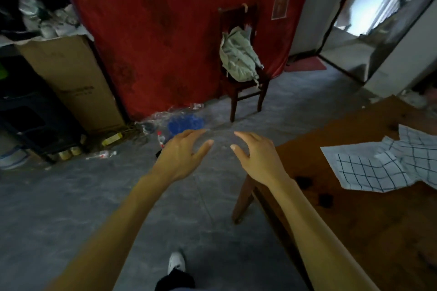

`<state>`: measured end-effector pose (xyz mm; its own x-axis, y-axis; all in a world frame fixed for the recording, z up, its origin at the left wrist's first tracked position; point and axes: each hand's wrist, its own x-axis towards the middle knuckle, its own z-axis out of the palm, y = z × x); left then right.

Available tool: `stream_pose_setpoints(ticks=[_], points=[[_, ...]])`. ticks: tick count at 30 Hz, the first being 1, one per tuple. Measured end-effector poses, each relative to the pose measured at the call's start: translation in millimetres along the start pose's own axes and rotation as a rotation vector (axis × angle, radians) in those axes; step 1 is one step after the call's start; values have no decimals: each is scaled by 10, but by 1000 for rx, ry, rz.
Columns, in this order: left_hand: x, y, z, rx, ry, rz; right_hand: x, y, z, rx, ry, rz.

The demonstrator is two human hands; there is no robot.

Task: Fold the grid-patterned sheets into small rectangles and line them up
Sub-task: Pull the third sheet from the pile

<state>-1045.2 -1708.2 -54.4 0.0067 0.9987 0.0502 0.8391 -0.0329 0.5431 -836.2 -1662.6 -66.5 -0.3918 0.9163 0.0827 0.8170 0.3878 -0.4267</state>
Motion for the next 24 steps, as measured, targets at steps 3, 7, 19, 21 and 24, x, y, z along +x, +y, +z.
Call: stream_pose_setpoints(ticks=[3, 7, 19, 21, 24], points=[[632, -329, -262, 4, -65, 76, 527, -179, 5, 0, 37, 69], [1345, -439, -435, -34, -121, 194, 1050, -203, -61, 8, 111, 157], [3588, -201, 113, -72, -320, 476, 2364, 902, -95, 87, 376, 429], [3976, -26, 220, -28, -351, 517, 2569, 1247, -154, 121, 446, 487], [4600, 280, 342, 35, -383, 598, 2919, 1661, -325, 136, 536, 559]])
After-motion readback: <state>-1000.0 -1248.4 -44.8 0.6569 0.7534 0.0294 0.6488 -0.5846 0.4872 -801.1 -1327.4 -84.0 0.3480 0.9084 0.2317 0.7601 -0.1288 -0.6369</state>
